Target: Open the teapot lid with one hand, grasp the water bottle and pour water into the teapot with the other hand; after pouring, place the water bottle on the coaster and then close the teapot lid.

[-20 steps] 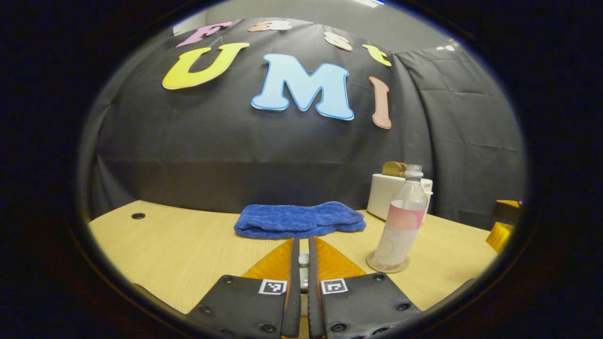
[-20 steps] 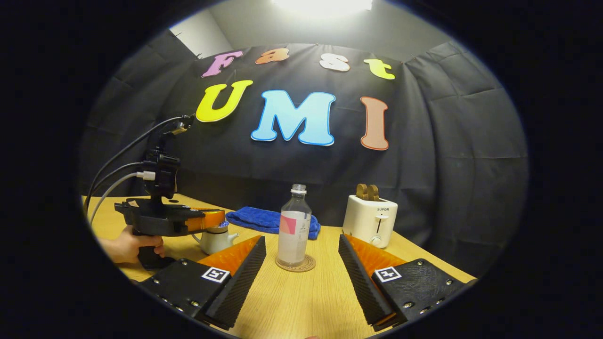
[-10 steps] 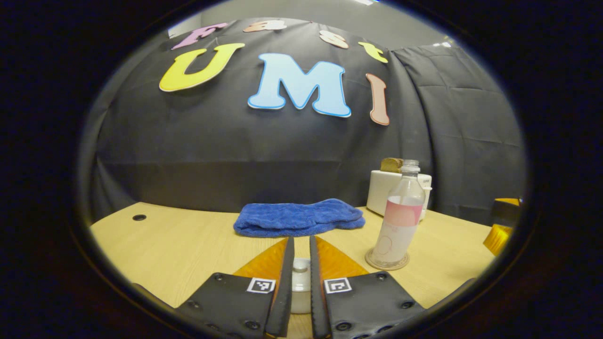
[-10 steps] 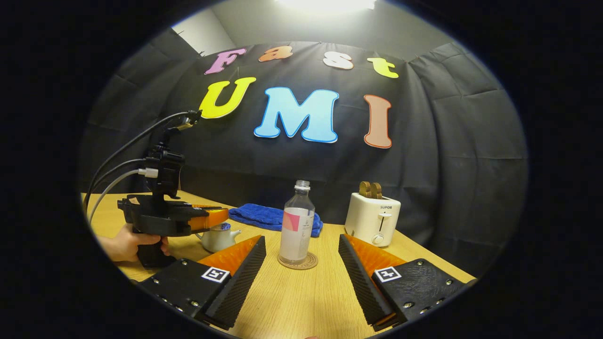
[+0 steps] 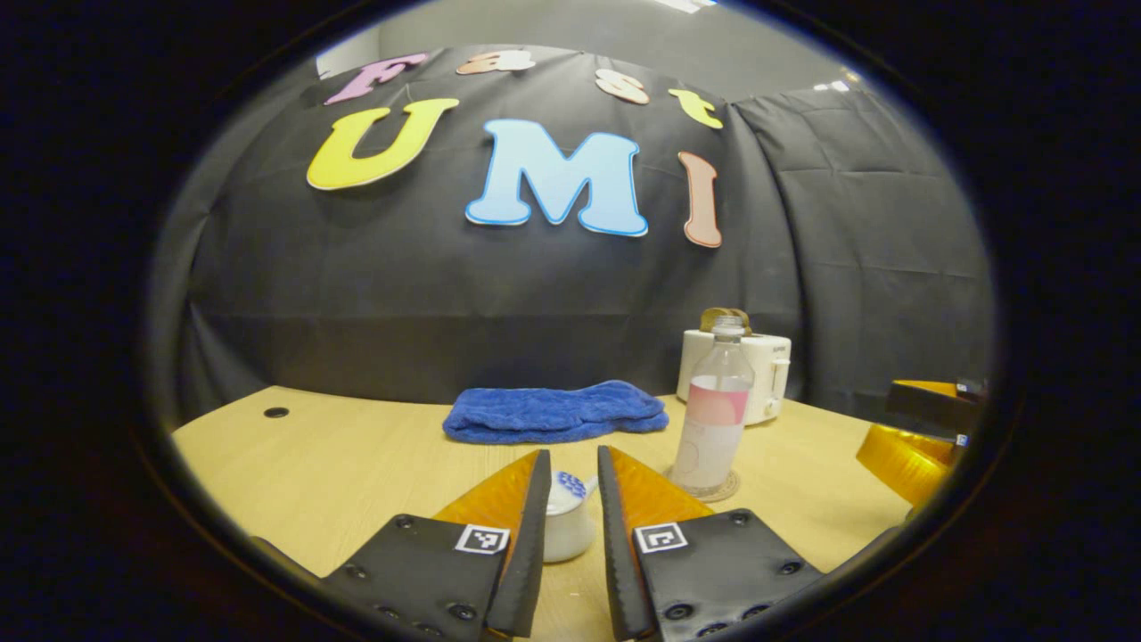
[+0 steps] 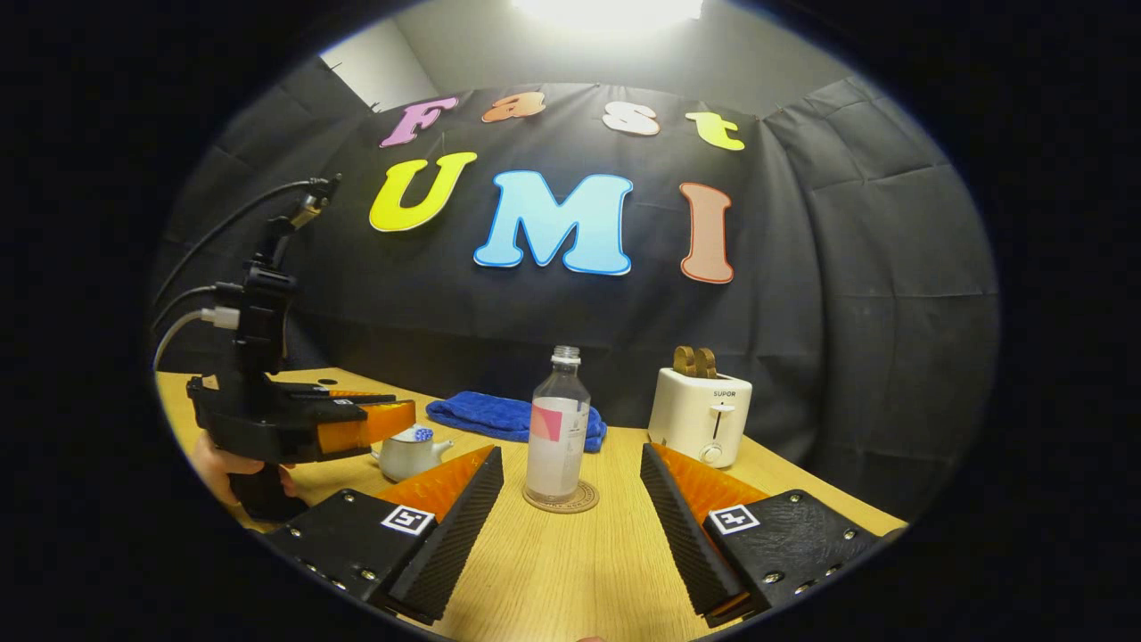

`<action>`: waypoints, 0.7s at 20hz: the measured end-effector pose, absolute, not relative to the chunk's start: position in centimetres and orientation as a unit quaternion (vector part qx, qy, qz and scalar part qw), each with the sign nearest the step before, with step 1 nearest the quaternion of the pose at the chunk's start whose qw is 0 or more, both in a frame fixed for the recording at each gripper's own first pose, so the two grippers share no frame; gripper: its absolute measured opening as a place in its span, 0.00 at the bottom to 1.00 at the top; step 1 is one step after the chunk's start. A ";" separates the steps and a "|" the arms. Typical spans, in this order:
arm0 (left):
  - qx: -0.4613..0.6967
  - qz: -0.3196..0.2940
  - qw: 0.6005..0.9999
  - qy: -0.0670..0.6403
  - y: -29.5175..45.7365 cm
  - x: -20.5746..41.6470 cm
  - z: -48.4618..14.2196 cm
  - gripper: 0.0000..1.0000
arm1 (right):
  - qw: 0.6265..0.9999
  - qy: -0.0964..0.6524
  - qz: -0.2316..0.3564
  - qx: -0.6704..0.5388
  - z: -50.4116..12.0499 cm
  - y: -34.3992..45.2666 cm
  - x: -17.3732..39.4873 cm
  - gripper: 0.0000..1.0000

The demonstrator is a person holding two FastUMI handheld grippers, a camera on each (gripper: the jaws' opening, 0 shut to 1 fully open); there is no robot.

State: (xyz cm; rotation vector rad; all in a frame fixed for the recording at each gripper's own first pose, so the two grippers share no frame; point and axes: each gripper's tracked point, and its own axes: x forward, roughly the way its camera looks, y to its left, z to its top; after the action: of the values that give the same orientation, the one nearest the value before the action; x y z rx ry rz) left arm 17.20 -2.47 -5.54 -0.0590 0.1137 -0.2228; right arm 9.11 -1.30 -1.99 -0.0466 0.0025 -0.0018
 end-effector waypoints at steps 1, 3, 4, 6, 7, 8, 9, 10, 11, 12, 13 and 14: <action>-0.029 -0.110 0.992 0.050 -2.4 16.4 -5.0 0.39 | 1.000 -0.003 -0.002 -0.026 -1.8 -1.2 9.1 0.96; -0.030 -0.105 0.993 0.040 -2.1 14.8 -4.3 0.39 | 0.999 -0.007 -0.003 -0.037 -1.7 -0.8 8.6 0.96; -0.031 -0.101 0.994 0.035 -1.8 14.0 -4.2 0.39 | 0.999 -0.007 -0.005 -0.045 -1.8 -0.6 8.1 0.96; -0.035 -0.096 0.994 0.034 -1.5 12.5 -4.1 0.38 | 0.998 -0.008 -0.004 -0.055 -1.9 0.1 7.1 0.96; -0.041 -0.095 0.994 0.033 -1.4 11.7 -4.1 0.37 | 0.998 -0.015 -0.002 -0.058 -1.7 0.4 6.7 0.96; -0.047 -0.093 0.994 0.032 -1.3 11.0 -4.3 0.38 | 0.998 -0.021 -0.003 -0.061 -1.5 0.6 6.3 0.96; -0.053 -0.093 0.994 0.031 -1.2 10.3 -4.4 0.38 | 0.998 -0.027 -0.006 -0.062 -1.4 0.6 6.0 0.96; -0.057 -0.092 0.994 0.029 -1.2 9.7 -4.3 0.39 | 0.998 -0.031 -0.007 -0.060 -1.4 0.8 5.5 0.96; -0.060 -0.092 0.994 0.026 -1.1 9.1 -4.3 0.38 | 0.998 -0.031 -0.007 -0.056 -1.3 1.0 5.1 0.96; -0.066 -0.096 0.993 0.025 -1.2 8.6 -4.4 0.37 | 0.998 -0.029 -0.002 -0.052 -1.4 1.3 4.8 0.96; -0.075 -0.098 0.992 0.023 -1.2 8.2 -4.3 0.37 | 0.998 -0.027 0.001 -0.050 -1.2 1.7 4.5 0.96; -0.083 -0.098 0.992 0.021 -1.0 7.7 -4.4 0.37 | 0.998 -0.026 0.005 -0.052 -1.0 1.9 4.0 0.96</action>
State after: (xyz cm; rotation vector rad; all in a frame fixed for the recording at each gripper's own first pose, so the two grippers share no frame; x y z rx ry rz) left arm 7.70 -1.04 -4.37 -0.1661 0.0422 -0.1960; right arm 3.99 1.86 -1.01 -0.1039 -0.0522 0.0097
